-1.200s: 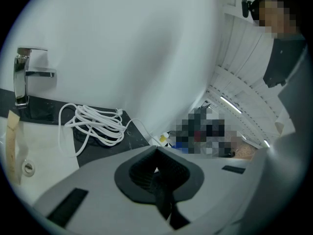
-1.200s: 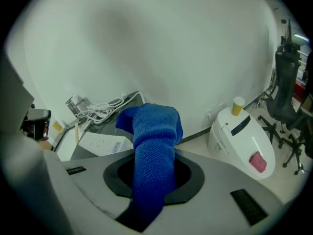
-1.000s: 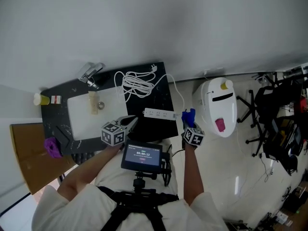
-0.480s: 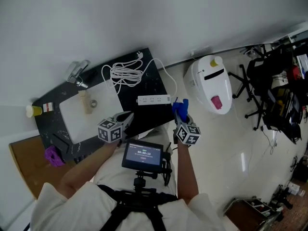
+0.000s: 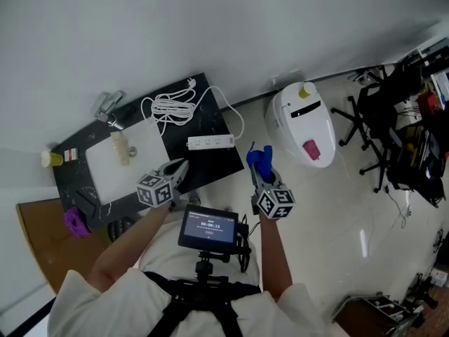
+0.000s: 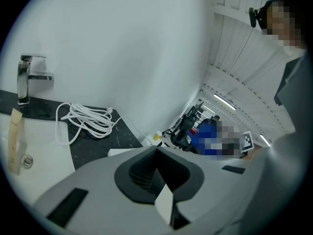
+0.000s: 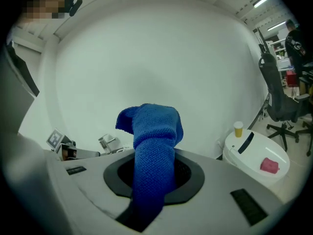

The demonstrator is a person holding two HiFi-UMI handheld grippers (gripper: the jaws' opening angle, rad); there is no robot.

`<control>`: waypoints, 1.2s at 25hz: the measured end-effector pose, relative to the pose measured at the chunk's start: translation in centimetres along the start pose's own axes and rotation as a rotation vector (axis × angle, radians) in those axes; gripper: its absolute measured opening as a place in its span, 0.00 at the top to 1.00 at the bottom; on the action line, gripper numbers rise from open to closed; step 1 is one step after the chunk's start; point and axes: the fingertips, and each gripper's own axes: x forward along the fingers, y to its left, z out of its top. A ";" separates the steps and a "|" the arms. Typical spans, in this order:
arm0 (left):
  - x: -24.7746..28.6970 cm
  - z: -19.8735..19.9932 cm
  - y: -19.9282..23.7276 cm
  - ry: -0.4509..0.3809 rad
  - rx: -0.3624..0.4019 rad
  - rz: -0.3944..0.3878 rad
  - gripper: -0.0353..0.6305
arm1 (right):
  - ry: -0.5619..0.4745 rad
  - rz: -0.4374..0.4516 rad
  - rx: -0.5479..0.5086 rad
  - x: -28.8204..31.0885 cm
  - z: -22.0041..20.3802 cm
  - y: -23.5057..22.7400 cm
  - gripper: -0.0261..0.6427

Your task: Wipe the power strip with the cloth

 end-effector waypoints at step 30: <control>-15.6 -16.5 -19.0 -0.197 -0.103 0.169 0.94 | 0.046 0.180 -0.008 -27.5 -8.7 2.7 0.83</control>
